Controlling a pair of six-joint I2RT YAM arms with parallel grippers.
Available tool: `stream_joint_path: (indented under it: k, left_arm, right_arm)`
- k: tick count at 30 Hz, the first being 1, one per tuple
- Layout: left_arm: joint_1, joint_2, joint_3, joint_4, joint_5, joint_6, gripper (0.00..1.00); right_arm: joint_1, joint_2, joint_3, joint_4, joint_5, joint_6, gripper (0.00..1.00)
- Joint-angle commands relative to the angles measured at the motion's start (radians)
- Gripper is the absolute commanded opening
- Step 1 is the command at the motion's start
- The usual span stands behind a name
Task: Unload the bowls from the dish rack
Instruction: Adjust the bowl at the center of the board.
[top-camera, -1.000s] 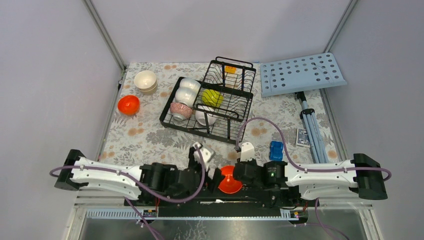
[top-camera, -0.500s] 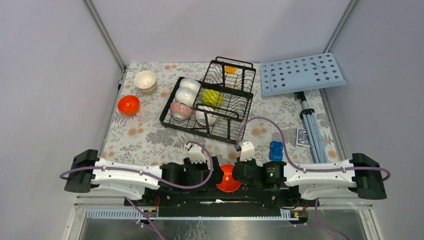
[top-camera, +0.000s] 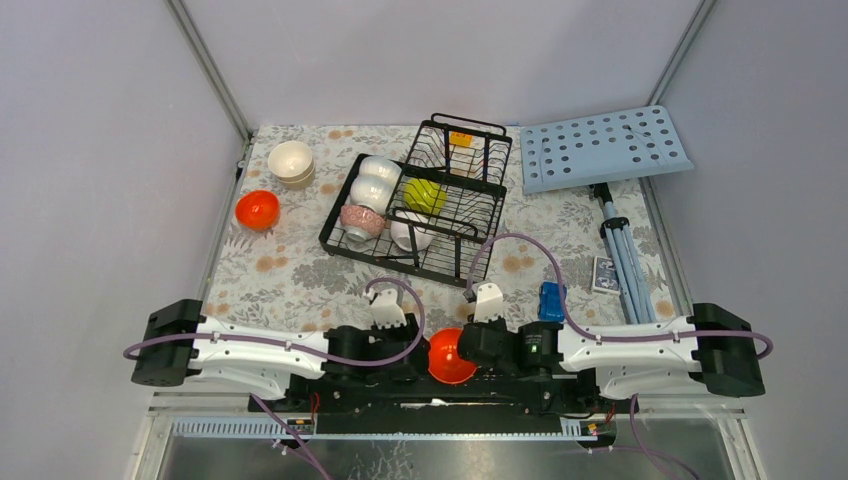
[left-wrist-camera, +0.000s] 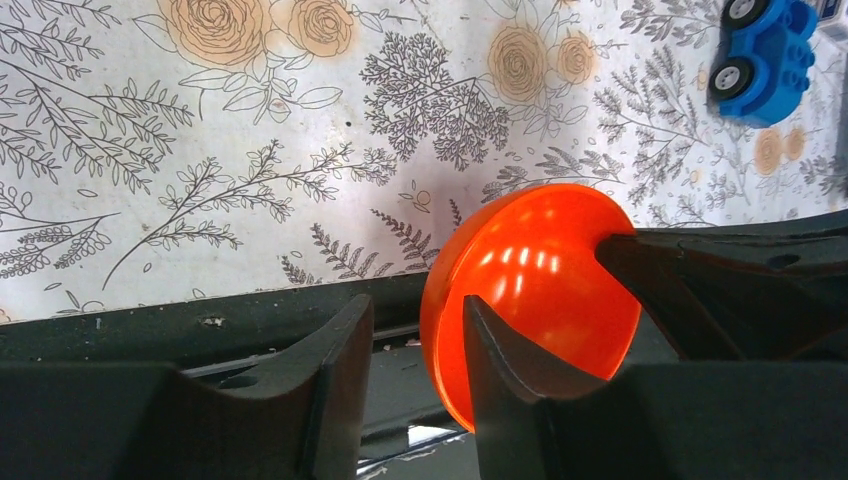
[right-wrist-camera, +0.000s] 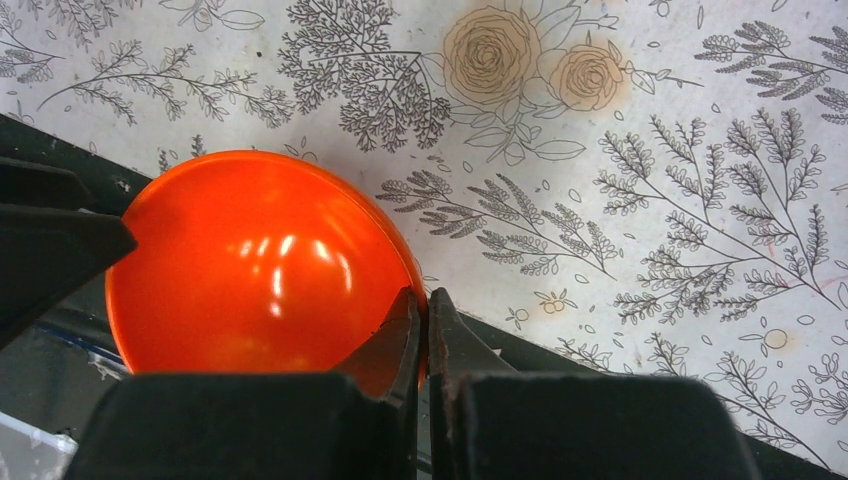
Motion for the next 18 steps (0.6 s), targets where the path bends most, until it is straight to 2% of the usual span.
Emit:
stream_joint_path:
  k: [1,10,18]
  left_arm:
    - [0.004,0.035,0.004,0.013,-0.007,-0.007,0.4]
    - [0.004,0.051,0.007,0.02,-0.011,0.021,0.38]
    - [0.004,0.084,0.013,0.02,-0.004,0.042,0.2]
  right_arm:
    - [0.004,0.021,0.061,0.051,0.039,0.017,0.0]
    - [0.004,0.034,0.071,0.063,0.036,0.014,0.0]
    - [0.004,0.029,0.068,0.064,0.036,0.015,0.0]
